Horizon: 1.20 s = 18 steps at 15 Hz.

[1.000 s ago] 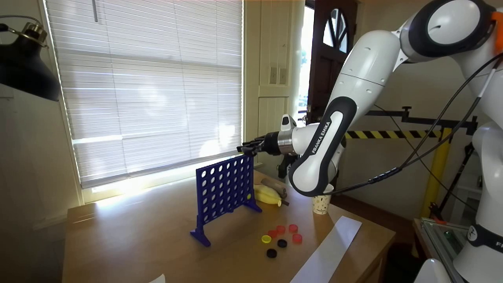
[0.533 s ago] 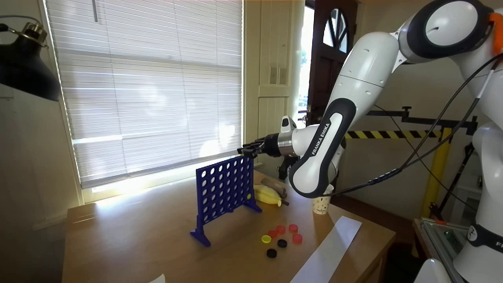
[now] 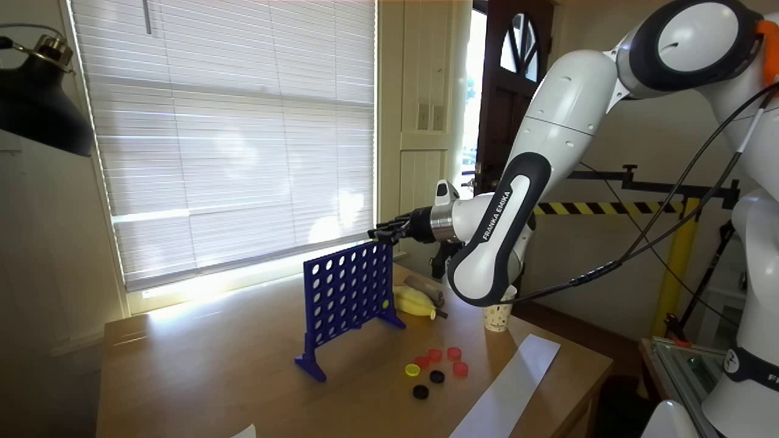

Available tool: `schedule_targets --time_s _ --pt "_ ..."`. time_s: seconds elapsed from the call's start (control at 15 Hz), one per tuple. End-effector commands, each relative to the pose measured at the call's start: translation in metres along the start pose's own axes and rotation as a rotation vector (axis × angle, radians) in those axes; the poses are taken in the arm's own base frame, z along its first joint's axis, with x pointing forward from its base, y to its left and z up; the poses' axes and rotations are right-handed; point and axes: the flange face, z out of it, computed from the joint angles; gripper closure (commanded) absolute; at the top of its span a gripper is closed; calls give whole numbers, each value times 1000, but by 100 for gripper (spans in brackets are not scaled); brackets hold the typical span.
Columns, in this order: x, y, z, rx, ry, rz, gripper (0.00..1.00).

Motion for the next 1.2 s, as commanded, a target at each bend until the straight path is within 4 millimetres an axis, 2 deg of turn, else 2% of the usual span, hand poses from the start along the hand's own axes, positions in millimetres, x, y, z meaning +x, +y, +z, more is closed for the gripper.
schedule_targets --time_s 0.0,1.13 --pt "0 0 6 -9 -10 -6 90" --pt "0 -4 16 5 -31 -9 90"
